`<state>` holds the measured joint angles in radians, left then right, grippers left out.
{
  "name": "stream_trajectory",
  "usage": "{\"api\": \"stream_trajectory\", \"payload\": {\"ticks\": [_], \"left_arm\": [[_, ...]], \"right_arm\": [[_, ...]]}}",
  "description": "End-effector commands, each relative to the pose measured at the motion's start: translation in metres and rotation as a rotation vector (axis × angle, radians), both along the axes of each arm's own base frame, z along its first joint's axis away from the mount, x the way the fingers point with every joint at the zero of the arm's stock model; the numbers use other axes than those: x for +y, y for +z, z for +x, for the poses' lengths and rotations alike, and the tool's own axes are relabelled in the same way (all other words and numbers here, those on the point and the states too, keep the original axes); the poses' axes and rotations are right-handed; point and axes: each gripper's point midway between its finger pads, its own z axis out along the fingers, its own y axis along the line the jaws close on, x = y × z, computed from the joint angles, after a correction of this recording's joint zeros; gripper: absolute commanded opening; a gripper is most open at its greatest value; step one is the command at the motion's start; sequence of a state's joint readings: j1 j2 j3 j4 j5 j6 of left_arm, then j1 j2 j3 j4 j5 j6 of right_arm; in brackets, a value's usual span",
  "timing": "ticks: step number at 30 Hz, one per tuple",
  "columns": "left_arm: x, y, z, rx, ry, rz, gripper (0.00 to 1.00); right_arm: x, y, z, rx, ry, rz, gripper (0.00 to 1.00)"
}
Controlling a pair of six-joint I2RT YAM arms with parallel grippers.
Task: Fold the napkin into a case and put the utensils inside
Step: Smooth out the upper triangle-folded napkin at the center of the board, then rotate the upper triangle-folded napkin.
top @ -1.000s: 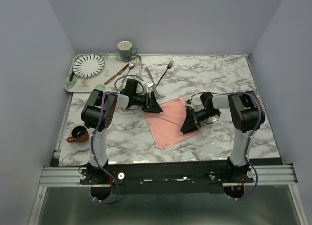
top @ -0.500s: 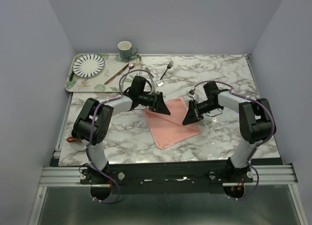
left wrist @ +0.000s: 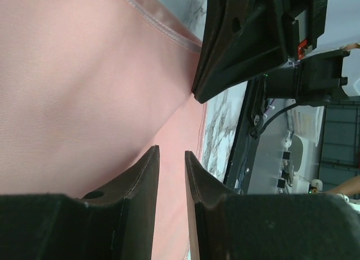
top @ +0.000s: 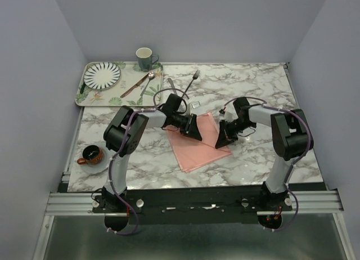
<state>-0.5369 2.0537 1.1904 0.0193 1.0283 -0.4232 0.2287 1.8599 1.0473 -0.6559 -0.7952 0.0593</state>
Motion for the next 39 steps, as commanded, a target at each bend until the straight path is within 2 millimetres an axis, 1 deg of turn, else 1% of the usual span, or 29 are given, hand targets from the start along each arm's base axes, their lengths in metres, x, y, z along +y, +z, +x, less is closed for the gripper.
{"api": "stream_trajectory", "payload": {"ticks": [1, 7, 10, 13, 16, 21, 23, 24, 26, 28, 31, 33, 35, 36, 37, 39], "left_arm": [[0.002, -0.022, 0.007, 0.065, 0.041, 0.066, 0.33], [0.016, -0.044, 0.020, 0.135, 0.113, 0.108, 0.33], [0.024, -0.050, 0.025, 0.159, 0.144, 0.114, 0.34], [0.028, -0.047, 0.025, 0.170, 0.141, 0.095, 0.36], [0.039, -0.045, 0.027, 0.181, 0.149, 0.079, 0.38], [0.067, -0.048, 0.035, 0.201, 0.191, 0.071, 0.38], [0.075, -0.048, 0.035, 0.209, 0.202, 0.065, 0.38], [0.081, -0.048, 0.039, 0.213, 0.218, 0.060, 0.38], [0.088, -0.050, 0.039, 0.227, 0.232, 0.057, 0.38], [0.096, -0.050, 0.044, 0.231, 0.257, 0.048, 0.38], [0.102, -0.047, 0.047, 0.245, 0.271, 0.029, 0.39], [0.101, -0.041, 0.047, 0.226, 0.255, 0.009, 0.39], [0.100, -0.028, 0.047, 0.190, 0.231, -0.014, 0.40], [0.097, -0.020, 0.045, 0.176, 0.207, -0.035, 0.40], [0.097, -0.011, 0.043, 0.139, 0.184, -0.042, 0.40], [0.092, 0.007, 0.045, 0.078, 0.148, -0.053, 0.40]], "right_arm": [[-0.015, -0.018, 0.006, 0.006, 0.001, -0.119, 0.12], [-0.027, -0.029, 0.003, 0.020, 0.011, -0.203, 0.11], [-0.031, -0.034, 0.001, 0.024, 0.026, -0.236, 0.10], [-0.035, -0.037, -0.001, 0.030, 0.035, -0.261, 0.10], [-0.039, -0.040, -0.003, 0.031, 0.053, -0.279, 0.10], [-0.041, -0.042, -0.005, 0.030, 0.064, -0.285, 0.10], [-0.041, -0.042, -0.005, 0.034, 0.065, -0.284, 0.10], [-0.041, -0.042, -0.005, 0.036, 0.064, -0.285, 0.10], [-0.041, -0.042, -0.005, 0.037, 0.064, -0.283, 0.10], [-0.040, -0.042, -0.005, 0.039, 0.066, -0.282, 0.10], [-0.040, -0.043, -0.006, 0.044, 0.066, -0.280, 0.10], [-0.040, -0.043, -0.005, 0.043, 0.070, -0.280, 0.10], [-0.037, -0.040, -0.005, 0.049, 0.073, -0.261, 0.11], [-0.034, -0.036, -0.003, 0.041, 0.074, -0.242, 0.11], [-0.027, -0.029, -0.002, 0.040, 0.079, -0.194, 0.12], [-0.020, -0.017, -0.002, 0.035, 0.087, -0.144, 0.13]]}}
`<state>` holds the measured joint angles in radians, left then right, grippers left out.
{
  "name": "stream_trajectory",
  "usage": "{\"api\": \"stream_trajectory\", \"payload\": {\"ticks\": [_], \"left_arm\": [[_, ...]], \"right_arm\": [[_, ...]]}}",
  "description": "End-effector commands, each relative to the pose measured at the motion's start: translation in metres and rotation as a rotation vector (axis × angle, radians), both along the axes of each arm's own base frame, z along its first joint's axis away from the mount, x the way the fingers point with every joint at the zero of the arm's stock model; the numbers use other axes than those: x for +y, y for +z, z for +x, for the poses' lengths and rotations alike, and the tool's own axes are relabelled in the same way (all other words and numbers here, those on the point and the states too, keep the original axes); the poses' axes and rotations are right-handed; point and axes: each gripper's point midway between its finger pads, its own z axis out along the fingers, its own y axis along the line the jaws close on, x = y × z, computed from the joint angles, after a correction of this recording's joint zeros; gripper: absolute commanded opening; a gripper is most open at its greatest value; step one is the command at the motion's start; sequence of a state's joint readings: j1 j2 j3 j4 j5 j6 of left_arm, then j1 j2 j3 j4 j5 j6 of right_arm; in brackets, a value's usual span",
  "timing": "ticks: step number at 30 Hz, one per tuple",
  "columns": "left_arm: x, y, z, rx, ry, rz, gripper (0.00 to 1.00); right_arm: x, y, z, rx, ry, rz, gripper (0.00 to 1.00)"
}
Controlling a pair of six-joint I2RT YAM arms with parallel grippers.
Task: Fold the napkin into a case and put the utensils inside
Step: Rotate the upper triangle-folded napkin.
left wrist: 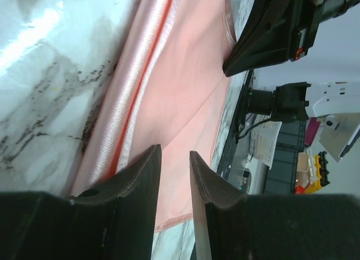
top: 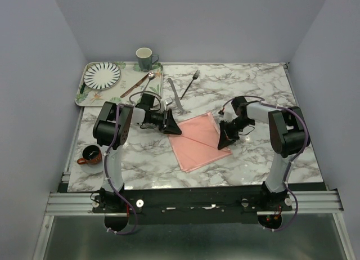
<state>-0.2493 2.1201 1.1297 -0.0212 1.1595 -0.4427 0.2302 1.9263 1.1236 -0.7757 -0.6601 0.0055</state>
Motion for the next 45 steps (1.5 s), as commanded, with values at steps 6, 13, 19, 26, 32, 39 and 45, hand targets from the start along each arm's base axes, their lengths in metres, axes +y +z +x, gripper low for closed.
{"api": "stream_trajectory", "payload": {"ticks": [6, 13, 19, 26, 32, 39, 45], "left_arm": [[0.000, 0.049, 0.029, -0.401, -0.094, 0.163, 0.41], [-0.005, 0.027, 0.045, -0.580, -0.245, 0.372, 0.41], [-0.013, 0.010, 0.045, -0.634, -0.334, 0.466, 0.41], [0.004, -0.016, 0.029, -0.602, -0.407, 0.548, 0.39], [0.013, -0.026, -0.007, -0.553, -0.504, 0.561, 0.32], [0.021, -0.022, -0.066, -0.465, -0.576, 0.541, 0.29], [0.020, 0.011, -0.080, -0.498, -0.550, 0.472, 0.36]], "right_arm": [[0.010, 0.049, -0.002, -0.062, 0.081, 0.105, 0.20], [-0.013, 0.041, -0.024, -0.048, 0.116, -0.011, 0.20], [-0.029, 0.015, -0.026, 0.004, 0.118, -0.128, 0.20], [-0.044, -0.006, -0.018, 0.031, 0.115, -0.222, 0.20], [-0.040, -0.003, -0.012, 0.027, 0.146, -0.197, 0.20], [-0.020, 0.040, -0.004, -0.053, 0.211, -0.037, 0.30], [-0.029, 0.065, -0.003, -0.124, 0.214, -0.016, 0.40]]}}
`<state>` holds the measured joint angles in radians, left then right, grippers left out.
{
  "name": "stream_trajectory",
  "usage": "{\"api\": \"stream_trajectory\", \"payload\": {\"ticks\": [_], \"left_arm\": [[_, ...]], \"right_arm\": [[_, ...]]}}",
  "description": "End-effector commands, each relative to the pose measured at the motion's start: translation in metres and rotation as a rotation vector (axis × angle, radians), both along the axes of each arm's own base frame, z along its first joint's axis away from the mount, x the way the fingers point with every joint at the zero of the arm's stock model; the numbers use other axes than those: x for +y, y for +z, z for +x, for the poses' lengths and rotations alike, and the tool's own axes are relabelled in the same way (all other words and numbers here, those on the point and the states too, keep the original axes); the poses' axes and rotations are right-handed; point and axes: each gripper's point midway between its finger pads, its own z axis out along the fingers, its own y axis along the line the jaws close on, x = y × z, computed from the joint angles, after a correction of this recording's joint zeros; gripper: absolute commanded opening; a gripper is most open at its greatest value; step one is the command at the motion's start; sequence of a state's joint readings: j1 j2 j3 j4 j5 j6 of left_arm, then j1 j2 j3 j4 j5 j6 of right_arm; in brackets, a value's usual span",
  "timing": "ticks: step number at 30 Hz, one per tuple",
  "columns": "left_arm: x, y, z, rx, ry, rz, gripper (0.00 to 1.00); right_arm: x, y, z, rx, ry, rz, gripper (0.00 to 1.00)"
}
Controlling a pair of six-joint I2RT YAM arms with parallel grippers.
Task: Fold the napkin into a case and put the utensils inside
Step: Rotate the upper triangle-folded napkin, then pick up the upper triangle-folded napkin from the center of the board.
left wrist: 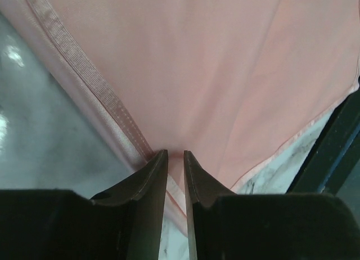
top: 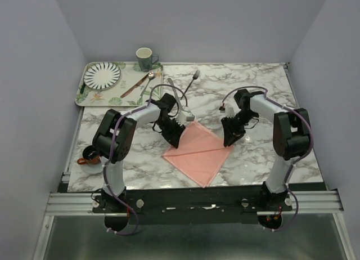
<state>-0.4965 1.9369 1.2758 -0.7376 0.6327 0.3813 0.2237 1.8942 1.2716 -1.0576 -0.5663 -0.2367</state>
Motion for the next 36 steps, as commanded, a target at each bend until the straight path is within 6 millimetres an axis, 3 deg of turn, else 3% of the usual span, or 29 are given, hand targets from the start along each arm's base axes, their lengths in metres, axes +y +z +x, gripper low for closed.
{"api": "stream_trajectory", "payload": {"ticks": [1, 5, 8, 10, 13, 20, 22, 23, 24, 25, 26, 27, 32, 36], "left_arm": [[0.002, 0.030, -0.012, -0.025, -0.029, -0.069, 0.38], [-0.019, 0.067, 0.016, -0.201, -0.106, -0.183, 0.44], [-0.033, 0.072, 0.036, -0.261, -0.153, -0.207, 0.46], [-0.040, 0.073, 0.047, -0.297, -0.175, -0.215, 0.46], [-0.068, 0.082, 0.064, -0.396, -0.242, -0.286, 0.47], [-0.144, 0.097, 0.066, -0.577, -0.554, -0.461, 0.58], [-0.161, 0.094, 0.061, -0.583, -0.601, -0.482, 0.58], [-0.167, 0.081, 0.059, -0.563, -0.619, -0.476, 0.58], [-0.174, 0.083, 0.062, -0.600, -0.660, -0.487, 0.58], [-0.178, 0.077, 0.053, -0.574, -0.693, -0.477, 0.58], [-0.181, 0.062, 0.053, -0.565, -0.712, -0.450, 0.58], [-0.187, 0.064, 0.054, -0.580, -0.726, -0.446, 0.58], [-0.196, 0.035, 0.044, -0.544, -0.755, -0.382, 0.56], [-0.190, 0.009, 0.045, -0.550, -0.782, -0.272, 0.51]], "right_arm": [[-0.007, 0.033, 0.001, -0.067, 0.013, 0.058, 0.41], [-0.027, 0.026, 0.011, -0.055, -0.065, 0.042, 0.51], [-0.033, 0.020, 0.025, -0.062, -0.105, 0.023, 0.60], [-0.035, 0.013, 0.030, -0.039, -0.116, 0.010, 0.60], [-0.032, 0.005, 0.033, -0.007, -0.146, 0.016, 0.61], [-0.037, 0.009, 0.032, 0.074, -0.289, 0.106, 0.60], [-0.038, 0.011, 0.030, 0.068, -0.284, 0.104, 0.60], [-0.037, 0.012, 0.027, 0.064, -0.283, 0.109, 0.60], [-0.039, 0.012, 0.027, 0.064, -0.295, 0.113, 0.59], [-0.042, 0.013, 0.027, 0.065, -0.307, 0.114, 0.59], [-0.043, 0.013, 0.027, 0.066, -0.314, 0.121, 0.59], [-0.044, 0.012, 0.025, 0.071, -0.319, 0.121, 0.59], [-0.045, 0.007, 0.021, 0.084, -0.334, 0.135, 0.58], [-0.045, 0.006, 0.020, 0.087, -0.328, 0.144, 0.58]]}}
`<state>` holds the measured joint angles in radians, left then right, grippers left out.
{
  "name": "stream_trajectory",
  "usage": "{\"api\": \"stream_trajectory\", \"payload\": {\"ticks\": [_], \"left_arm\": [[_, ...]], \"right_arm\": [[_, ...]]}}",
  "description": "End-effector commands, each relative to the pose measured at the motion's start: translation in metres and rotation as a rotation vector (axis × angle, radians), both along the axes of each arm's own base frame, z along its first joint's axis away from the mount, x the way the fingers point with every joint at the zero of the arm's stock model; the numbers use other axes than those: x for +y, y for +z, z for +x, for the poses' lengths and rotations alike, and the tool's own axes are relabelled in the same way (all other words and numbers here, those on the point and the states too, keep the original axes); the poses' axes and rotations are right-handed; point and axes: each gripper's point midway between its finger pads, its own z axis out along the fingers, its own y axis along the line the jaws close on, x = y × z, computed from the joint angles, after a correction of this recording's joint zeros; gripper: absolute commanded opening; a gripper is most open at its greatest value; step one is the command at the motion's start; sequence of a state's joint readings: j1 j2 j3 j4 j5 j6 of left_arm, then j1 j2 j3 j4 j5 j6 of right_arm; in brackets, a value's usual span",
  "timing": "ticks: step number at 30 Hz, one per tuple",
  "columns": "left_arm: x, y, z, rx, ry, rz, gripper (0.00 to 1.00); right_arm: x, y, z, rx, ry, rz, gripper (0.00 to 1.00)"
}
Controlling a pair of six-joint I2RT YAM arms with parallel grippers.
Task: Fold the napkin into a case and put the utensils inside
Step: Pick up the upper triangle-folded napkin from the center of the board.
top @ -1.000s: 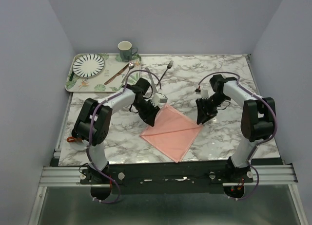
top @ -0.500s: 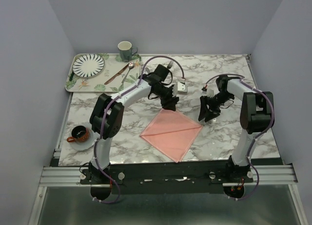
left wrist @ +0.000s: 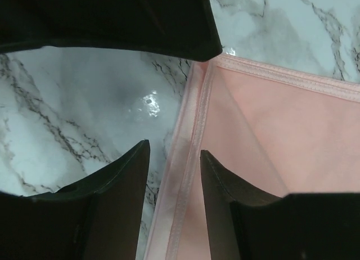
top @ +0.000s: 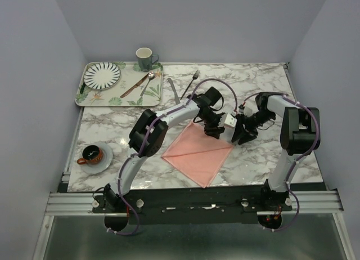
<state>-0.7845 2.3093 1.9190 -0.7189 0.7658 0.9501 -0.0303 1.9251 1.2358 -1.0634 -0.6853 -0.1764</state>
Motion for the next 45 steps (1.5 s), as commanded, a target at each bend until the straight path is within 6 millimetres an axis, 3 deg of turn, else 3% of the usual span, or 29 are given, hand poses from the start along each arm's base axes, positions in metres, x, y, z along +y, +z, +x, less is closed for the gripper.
{"api": "stream_trajectory", "payload": {"ticks": [1, 5, 10, 13, 19, 23, 25, 35, 36, 45], "left_arm": [[0.008, -0.027, 0.002, -0.063, -0.003, 0.119, 0.51], [0.014, -0.044, 0.007, -0.093, 0.022, 0.195, 0.47], [0.023, -0.052, 0.001, -0.099, 0.000, 0.236, 0.38], [0.025, -0.050, -0.004, -0.100, -0.019, 0.227, 0.30], [0.025, -0.043, -0.006, -0.143, -0.010, 0.155, 0.22], [0.024, -0.030, -0.005, -0.187, 0.004, 0.084, 0.14], [0.029, -0.034, -0.009, -0.186, 0.006, 0.082, 0.12], [0.028, -0.029, -0.008, -0.199, 0.020, 0.044, 0.09], [0.028, -0.028, -0.009, -0.197, 0.020, 0.041, 0.09], [0.028, -0.025, -0.012, -0.175, 0.006, 0.028, 0.10]], "right_arm": [[0.002, 0.005, 0.004, -0.034, -0.010, 0.037, 0.58], [0.002, 0.002, 0.006, -0.032, -0.005, 0.041, 0.58], [0.003, 0.001, 0.012, -0.034, -0.006, 0.045, 0.58], [0.002, -0.003, 0.016, -0.027, -0.010, 0.046, 0.58], [0.002, -0.014, 0.025, -0.022, -0.026, 0.041, 0.59], [0.001, -0.020, 0.030, -0.026, -0.032, 0.027, 0.66], [0.003, -0.019, 0.030, -0.024, -0.033, 0.041, 0.70], [0.025, -0.018, 0.025, 0.003, 0.022, 0.143, 0.72], [0.035, -0.018, 0.021, 0.006, 0.054, 0.150, 0.72], [0.046, -0.026, 0.012, 0.025, 0.122, 0.193, 0.67]]}}
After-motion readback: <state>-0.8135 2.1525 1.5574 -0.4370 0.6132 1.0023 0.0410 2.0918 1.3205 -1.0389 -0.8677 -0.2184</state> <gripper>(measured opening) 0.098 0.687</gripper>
